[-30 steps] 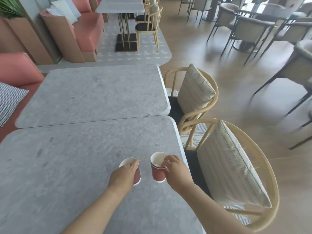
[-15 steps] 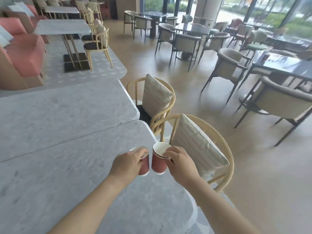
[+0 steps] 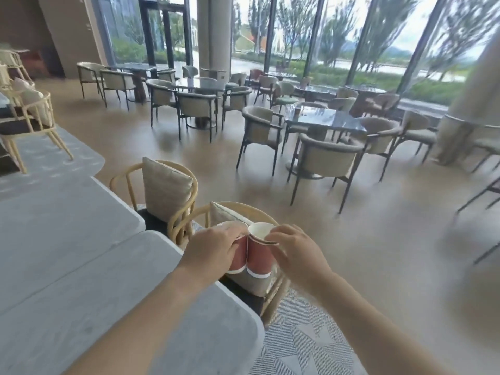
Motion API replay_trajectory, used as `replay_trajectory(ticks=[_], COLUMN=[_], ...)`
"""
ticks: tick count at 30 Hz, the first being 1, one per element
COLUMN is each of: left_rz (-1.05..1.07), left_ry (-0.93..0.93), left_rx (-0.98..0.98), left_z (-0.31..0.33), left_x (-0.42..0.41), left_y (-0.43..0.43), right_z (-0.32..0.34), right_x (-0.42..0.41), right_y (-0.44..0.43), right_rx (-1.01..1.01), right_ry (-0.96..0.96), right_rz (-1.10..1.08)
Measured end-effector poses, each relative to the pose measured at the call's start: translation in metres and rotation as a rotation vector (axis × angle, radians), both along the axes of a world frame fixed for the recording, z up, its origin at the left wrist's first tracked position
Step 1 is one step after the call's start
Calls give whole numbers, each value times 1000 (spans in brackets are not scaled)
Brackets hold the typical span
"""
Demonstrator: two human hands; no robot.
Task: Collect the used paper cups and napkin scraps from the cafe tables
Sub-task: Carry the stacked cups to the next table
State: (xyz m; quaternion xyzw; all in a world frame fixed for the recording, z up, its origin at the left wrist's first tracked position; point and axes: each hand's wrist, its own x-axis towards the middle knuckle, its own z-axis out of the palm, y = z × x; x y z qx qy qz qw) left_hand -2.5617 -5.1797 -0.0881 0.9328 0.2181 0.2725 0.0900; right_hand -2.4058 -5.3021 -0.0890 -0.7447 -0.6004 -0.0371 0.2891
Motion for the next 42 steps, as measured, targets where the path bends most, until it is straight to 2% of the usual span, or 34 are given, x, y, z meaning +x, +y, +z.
replay_trajectory(ticks=[3, 10, 20, 25, 30, 42], left_rz=[-74, -225, -390, -444, -512, -515], left_ry=[-1, 11, 105, 99, 178, 207], left_rx=[18, -97, -128, -113, -116, -222], left_z=[11, 22, 14, -5, -30, -39], left_x=[24, 91, 251, 328, 378, 466], left_y=[-13, -46, -134, -185, -224, -246], right_z=[9, 12, -1, -10, -30, -48], right_x=[16, 64, 190, 251, 293, 371], right_y=[-21, -71, -186, -241, -286, -305], right_rx=[41, 95, 83, 78, 41, 13], right_ry=[22, 61, 122, 134, 174, 252], right_rz=[-64, -184, -406, -468, -512, -579])
